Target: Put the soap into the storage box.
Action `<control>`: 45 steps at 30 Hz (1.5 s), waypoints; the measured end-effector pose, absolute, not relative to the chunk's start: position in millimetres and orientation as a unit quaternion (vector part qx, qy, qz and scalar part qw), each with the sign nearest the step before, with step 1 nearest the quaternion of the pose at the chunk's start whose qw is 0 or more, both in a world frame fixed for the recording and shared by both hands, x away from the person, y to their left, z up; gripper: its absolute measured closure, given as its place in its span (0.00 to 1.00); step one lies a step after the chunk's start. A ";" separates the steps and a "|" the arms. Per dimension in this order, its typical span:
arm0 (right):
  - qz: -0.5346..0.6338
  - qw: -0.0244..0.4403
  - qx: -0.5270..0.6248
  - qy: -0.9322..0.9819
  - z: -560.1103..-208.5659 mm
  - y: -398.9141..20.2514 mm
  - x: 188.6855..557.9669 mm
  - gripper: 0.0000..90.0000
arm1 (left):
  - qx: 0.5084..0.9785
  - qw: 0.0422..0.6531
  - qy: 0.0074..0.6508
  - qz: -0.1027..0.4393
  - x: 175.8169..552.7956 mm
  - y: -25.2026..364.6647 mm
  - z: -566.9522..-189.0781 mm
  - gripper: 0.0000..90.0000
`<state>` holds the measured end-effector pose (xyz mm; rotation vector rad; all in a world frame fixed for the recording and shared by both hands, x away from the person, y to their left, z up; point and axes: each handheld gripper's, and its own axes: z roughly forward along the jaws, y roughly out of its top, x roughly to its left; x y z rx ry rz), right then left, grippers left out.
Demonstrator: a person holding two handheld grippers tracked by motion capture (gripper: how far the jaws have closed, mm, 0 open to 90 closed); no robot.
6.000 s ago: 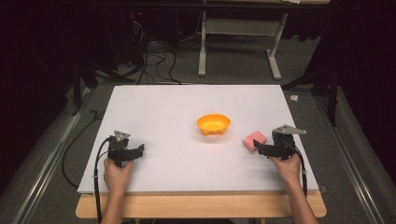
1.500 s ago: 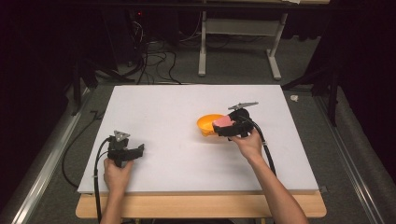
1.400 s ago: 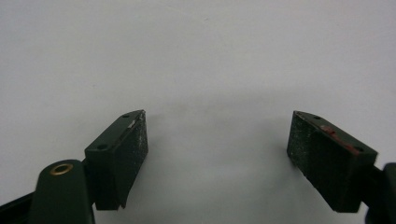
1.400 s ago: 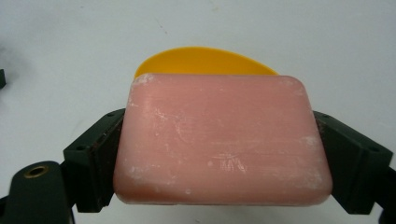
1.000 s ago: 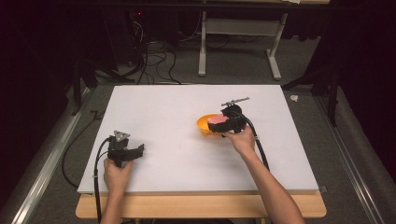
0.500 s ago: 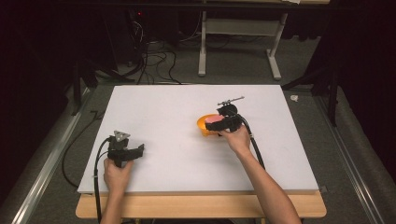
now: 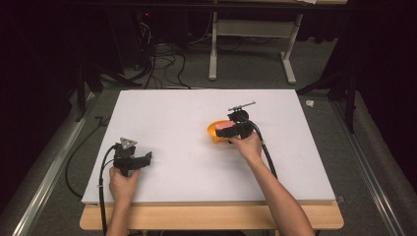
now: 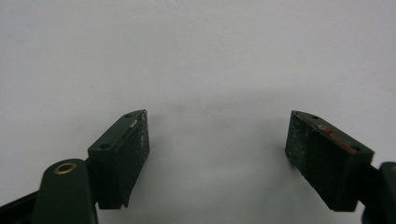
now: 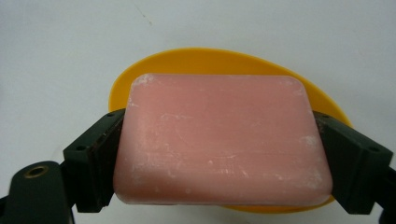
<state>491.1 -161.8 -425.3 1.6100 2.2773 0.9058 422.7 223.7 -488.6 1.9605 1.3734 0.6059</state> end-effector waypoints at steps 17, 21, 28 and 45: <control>0.307 0.096 0.553 0.769 -426.8 -161.3 492.4 0.15 | 0.750 0.330 0.525 0.232 422.7 223.7 -488.6 0.24; 0.306 0.095 0.555 0.768 -427.4 -161.3 492.7 0.15 | 0.750 0.330 0.525 0.232 422.7 223.7 -488.6 0.24; 0.307 0.096 0.557 0.766 -428.0 -162.0 493.4 0.15 | 0.750 0.330 0.525 0.232 422.7 223.7 -488.6 0.24; 0.321 0.112 0.556 0.759 -422.7 -162.7 490.5 0.13 | 0.749 0.330 0.526 0.231 422.6 223.5 -488.7 0.24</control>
